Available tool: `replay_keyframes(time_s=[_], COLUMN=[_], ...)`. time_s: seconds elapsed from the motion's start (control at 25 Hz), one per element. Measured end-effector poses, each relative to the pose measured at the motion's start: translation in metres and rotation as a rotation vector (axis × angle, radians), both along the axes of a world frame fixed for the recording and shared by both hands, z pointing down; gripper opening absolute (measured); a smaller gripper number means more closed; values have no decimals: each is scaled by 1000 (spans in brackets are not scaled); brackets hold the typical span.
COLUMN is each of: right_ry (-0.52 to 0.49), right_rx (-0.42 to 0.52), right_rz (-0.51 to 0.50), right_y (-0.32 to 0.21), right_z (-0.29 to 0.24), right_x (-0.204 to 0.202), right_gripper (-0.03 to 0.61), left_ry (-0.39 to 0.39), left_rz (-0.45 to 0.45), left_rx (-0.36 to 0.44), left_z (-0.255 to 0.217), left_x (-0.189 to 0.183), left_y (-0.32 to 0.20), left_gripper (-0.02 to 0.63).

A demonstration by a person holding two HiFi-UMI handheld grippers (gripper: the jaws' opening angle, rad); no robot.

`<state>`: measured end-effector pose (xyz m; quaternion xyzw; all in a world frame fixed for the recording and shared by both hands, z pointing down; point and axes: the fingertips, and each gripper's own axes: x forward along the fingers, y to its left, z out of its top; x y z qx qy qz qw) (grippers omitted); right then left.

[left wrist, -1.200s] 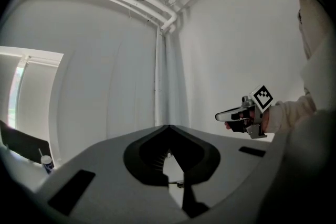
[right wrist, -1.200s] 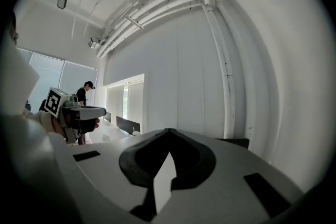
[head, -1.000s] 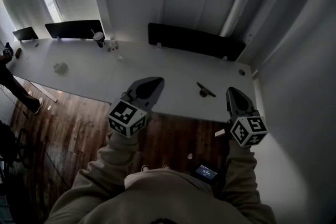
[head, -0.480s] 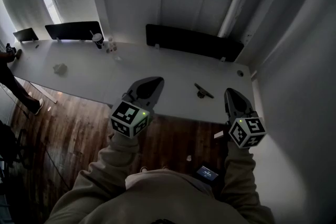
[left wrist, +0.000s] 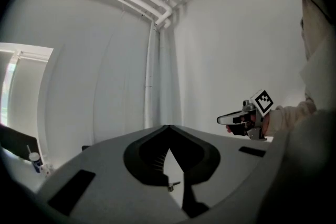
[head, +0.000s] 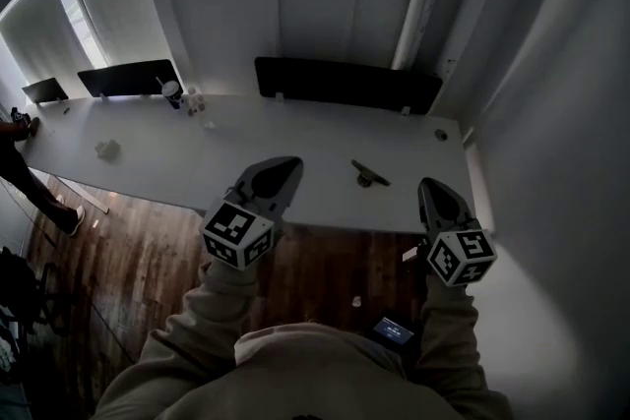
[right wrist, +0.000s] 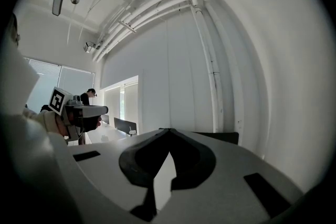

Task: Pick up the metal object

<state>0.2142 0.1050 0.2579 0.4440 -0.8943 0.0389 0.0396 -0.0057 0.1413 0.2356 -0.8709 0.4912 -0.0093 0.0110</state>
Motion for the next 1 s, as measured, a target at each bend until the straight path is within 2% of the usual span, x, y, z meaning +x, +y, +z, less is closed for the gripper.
replay_keyframes(time_s=[0.2,0.36,0.48,0.8,1.0], right_ry=[-16,-24,-33,-11,9], right_rx=[-2,8,15,14,-9], right_rz=[66,92,91,109,99], right_y=[-10,-22,-30,-75,-116], right_z=[-1,-7,-2,14,23], right_x=[55,74,74,56,30], right_gripper=[18,18,18,18,18], left_ry=[-5,-32,-53,-51,-44], left_rz=[45,78,85,134,128], left_rx=[1,2,23,50,37], left_z=[1,0,-4,-4,2], left_x=[40,59,58,52,26], left_y=[-16,-31,-42,-93,-139], left_gripper=[0,0,0,0,0])
